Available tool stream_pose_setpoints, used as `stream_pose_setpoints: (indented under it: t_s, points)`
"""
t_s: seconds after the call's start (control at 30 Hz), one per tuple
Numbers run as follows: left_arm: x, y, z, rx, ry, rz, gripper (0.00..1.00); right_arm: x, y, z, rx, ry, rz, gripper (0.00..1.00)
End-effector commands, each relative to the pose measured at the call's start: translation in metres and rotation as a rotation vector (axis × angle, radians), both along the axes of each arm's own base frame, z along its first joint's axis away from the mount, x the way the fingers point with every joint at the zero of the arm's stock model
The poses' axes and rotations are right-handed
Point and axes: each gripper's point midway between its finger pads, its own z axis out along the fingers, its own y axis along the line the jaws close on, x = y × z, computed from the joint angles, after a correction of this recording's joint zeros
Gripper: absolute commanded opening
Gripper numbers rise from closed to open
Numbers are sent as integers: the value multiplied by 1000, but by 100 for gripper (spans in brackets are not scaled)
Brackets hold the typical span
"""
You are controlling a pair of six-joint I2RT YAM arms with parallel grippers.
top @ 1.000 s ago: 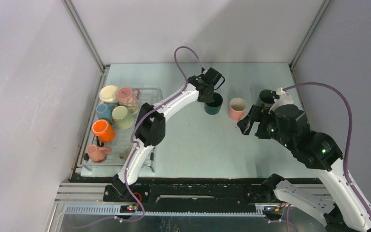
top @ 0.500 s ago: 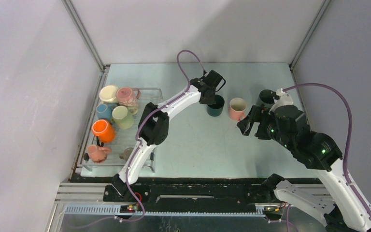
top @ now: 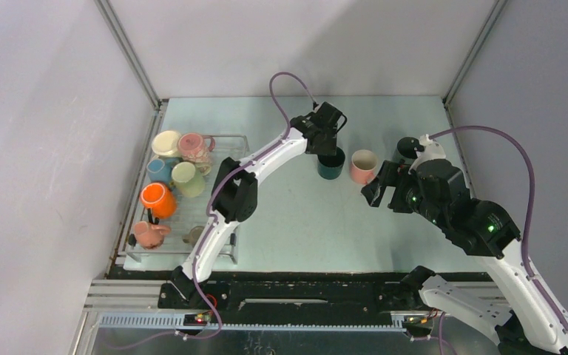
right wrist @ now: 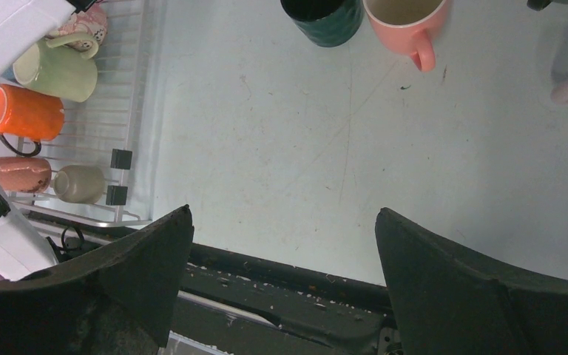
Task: Unload the cups from the dish rack
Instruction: Place the cup at the center of the board, then unload the cup from the dish rack.
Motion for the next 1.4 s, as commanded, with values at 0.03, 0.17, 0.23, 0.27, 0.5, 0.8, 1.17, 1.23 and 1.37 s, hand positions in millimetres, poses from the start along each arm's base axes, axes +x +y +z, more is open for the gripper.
stream_pose_setpoints:
  t_s: [0.03, 0.17, 0.23, 0.27, 0.5, 0.8, 1.17, 1.23, 1.37]
  points:
    - [8, -3, 105, -104, -178, -11, 65, 3, 0, 3, 7, -14, -12, 100]
    - [0, 16, 145, -100, -235, 3, 79, 6, 1, 2, 1, -15, -8, 100]
    - [-7, 30, 168, -108, -266, 17, 85, 7, 3, 3, 0, -19, -1, 100]
    - [-12, 37, 174, -105, -271, 24, 87, 8, 4, 3, -1, -22, 1, 100]
    - [-56, 111, 193, -76, -271, 137, 97, 16, 19, -8, -2, -8, 54, 100]
    - [-143, 239, 143, -29, -190, 403, 98, 21, 40, -37, 9, 40, 120, 100]
    - [-229, 348, 92, -15, -126, 760, 100, 27, 65, -58, 8, 80, 193, 100]
    - [-241, 359, 84, -4, -111, 830, 100, 29, 67, -59, 5, 82, 194, 100]
    - [-261, 374, 69, 32, -48, 924, 100, 28, 68, -63, 8, 90, 193, 100]
